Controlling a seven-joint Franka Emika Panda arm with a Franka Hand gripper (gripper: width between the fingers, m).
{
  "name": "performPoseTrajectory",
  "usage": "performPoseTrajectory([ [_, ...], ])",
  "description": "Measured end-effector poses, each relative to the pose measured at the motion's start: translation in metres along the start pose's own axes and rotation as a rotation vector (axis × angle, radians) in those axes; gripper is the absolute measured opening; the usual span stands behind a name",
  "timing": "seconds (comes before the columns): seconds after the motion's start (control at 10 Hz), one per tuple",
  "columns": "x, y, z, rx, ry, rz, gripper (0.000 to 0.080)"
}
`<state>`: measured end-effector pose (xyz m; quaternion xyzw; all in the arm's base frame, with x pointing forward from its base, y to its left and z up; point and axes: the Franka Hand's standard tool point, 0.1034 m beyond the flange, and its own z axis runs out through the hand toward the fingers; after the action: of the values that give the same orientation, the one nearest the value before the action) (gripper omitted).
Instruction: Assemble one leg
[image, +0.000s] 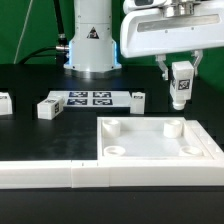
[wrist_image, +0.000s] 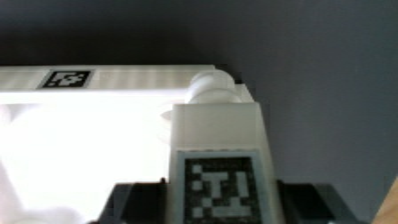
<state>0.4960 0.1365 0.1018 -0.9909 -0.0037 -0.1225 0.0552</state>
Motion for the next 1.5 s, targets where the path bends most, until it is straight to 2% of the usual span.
performPoseTrajectory([
  [0.1,0.001,0.000,0.000,0.001,0.004,-0.001,0.0291],
  [0.2,0.010,-0.004,-0.004,0.014,0.126,-0.010,0.0291],
  [0.3,0.011,-0.009,-0.003,0.017,0.181,-0.057,0.0291],
  [0.4,0.017,-0.003,-0.003,0.001,0.143,-0.124,0.0291],
  [0.5,0.032,0.001,-0.007,-0.006,0.157,-0.155,0.0291],
  [0.6,0.035,0.001,-0.007,-0.008,0.162,-0.175,0.0291],
  [1.0,0.034,0.003,-0.005,-0.012,0.151,-0.194,0.0291],
  [1.2,0.060,0.013,-0.003,-0.021,0.140,-0.234,0.0291],
  [1.5,0.094,0.014,0.003,-0.020,0.142,-0.246,0.0291],
])
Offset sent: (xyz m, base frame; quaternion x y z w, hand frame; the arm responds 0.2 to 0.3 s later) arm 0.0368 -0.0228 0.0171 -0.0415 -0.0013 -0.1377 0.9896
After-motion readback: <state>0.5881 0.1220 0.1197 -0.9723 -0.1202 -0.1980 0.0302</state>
